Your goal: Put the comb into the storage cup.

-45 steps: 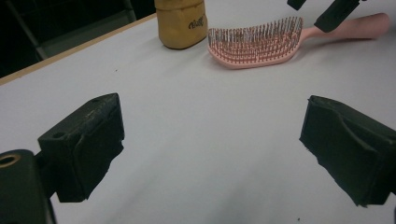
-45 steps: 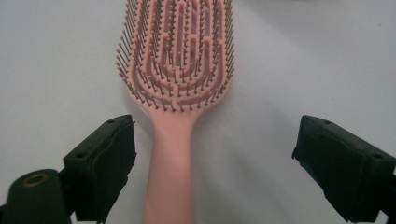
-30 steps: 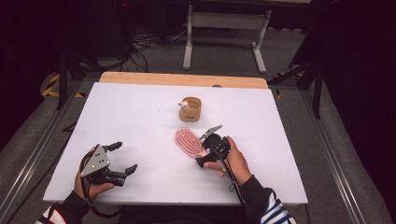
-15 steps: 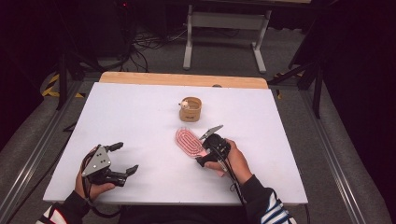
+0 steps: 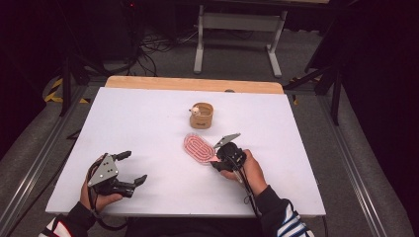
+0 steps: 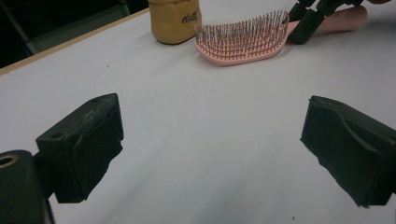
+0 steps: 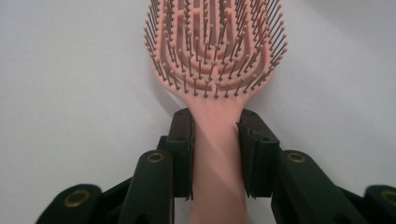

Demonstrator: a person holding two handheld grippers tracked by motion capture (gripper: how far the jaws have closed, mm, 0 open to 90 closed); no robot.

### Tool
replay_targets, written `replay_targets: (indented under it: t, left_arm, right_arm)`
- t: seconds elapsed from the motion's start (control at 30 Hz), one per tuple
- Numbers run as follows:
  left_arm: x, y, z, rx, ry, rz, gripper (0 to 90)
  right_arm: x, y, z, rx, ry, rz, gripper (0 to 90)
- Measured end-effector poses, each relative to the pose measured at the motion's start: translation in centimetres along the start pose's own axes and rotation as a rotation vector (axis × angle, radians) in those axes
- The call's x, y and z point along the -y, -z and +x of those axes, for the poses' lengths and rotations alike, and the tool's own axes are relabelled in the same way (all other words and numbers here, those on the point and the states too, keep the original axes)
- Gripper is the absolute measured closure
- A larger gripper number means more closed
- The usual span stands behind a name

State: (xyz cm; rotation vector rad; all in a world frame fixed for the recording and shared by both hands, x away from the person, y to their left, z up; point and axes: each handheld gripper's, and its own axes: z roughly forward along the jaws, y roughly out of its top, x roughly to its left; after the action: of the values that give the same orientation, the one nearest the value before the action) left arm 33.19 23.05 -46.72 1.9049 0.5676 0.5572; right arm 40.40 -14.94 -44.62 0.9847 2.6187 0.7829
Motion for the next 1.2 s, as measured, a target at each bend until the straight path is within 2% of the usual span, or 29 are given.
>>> replay_targets:
  t: [0.17,0.23,0.4,0.43,0.63,0.7,0.77,0.83,0.87,1.07,1.1,1.2]
  left_arm:
    - [0.0,0.0,0.1,-0.003,0.005,-0.002,6.7]
    - [0.0,0.0,0.1,-0.001,0.003,-0.001,6.7]
    - [0.0,0.1,0.1,-0.001,0.003,-0.004,6.7]
    - [0.0,0.1,0.1,-0.003,0.003,-0.003,6.7]
    - [0.0,0.1,0.1,-0.003,0.002,-0.001,6.7]
    - [0.0,0.1,0.1,-0.004,0.004,-0.002,6.7]
    - [0.0,0.1,0.1,-0.003,0.004,-0.002,6.7]
    - [0.0,0.1,0.1,-0.004,0.004,-0.001,6.7]
    - [0.0,0.1,0.1,-0.004,0.004,-0.001,6.7]
    - [0.0,0.1,0.2,-0.006,0.004,-0.002,6.7]
    - [0.0,0.1,0.2,-0.006,0.005,-0.003,6.7]
    - [0.0,0.1,0.1,-0.005,0.004,-0.001,6.7]
  right_arm:
    - [0.3,0.0,0.0,0.006,0.010,-0.027,69.1]
    - [0.4,0.1,0.1,0.032,0.014,-0.046,69.1]
    - [0.6,0.4,-0.1,0.050,0.003,-0.084,69.2]
    - [0.7,0.8,-0.2,0.061,-0.004,-0.116,69.2]
    - [1.0,1.9,-0.2,0.097,0.003,-0.201,69.2]
    - [1.0,2.1,-0.2,0.107,0.000,-0.212,69.2]
    - [1.1,2.6,-0.1,0.134,0.008,-0.256,69.2]
    - [1.1,2.8,-0.1,0.138,0.007,-0.265,69.2]
    - [1.2,3.2,0.1,0.158,0.010,-0.306,69.2]
    - [1.4,4.2,0.4,0.210,0.033,-0.410,69.2]
    - [1.4,4.2,0.4,0.210,0.033,-0.410,69.2]
    - [1.7,4.8,0.5,0.243,0.052,-0.483,69.2]
